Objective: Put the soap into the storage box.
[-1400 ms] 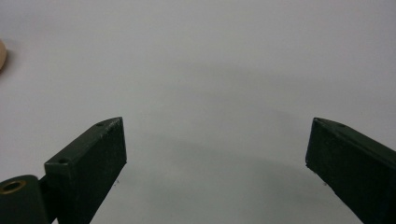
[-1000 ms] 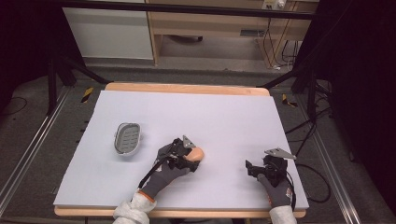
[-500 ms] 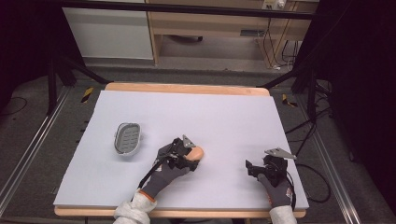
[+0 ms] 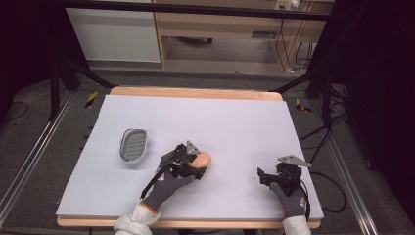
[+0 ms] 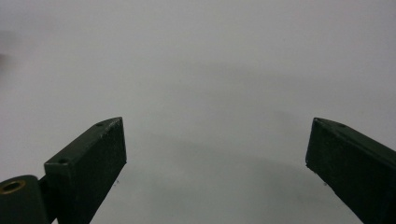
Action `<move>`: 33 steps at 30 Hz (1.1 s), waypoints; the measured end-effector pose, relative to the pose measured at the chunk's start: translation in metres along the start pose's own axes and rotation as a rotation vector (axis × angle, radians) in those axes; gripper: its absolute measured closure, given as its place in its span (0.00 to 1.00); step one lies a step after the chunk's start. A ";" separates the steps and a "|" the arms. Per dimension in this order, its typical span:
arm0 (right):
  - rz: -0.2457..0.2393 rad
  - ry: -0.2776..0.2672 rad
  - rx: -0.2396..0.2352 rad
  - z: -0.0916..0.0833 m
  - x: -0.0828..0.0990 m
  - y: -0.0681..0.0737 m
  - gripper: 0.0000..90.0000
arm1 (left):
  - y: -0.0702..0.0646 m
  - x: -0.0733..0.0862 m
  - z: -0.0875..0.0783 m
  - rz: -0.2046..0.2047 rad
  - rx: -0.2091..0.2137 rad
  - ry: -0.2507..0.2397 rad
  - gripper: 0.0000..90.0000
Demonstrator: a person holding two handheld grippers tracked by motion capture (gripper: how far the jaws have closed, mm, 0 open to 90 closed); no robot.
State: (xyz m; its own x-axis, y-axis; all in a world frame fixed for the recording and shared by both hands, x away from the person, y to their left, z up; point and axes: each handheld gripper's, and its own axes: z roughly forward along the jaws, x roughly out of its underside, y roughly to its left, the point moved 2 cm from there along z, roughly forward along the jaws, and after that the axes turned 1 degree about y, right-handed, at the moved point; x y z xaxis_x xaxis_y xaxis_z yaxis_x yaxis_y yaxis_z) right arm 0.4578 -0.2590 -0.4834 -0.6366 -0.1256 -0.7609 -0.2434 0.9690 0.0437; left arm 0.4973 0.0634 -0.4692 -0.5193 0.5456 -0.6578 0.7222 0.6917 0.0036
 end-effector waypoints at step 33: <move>-0.007 -0.004 0.002 -0.001 0.001 0.001 0.06 | 0.042 0.038 -0.073 -0.118 -0.064 -0.098 0.35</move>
State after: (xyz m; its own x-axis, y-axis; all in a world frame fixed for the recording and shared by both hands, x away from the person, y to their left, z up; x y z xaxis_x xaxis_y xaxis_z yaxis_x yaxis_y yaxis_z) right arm 0.4564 -0.2587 -0.4832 -0.6318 -0.1317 -0.7639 -0.2461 0.9685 0.0366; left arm 0.4750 0.1476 -0.4390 -0.5491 0.4122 -0.7270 0.6268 0.7785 -0.0321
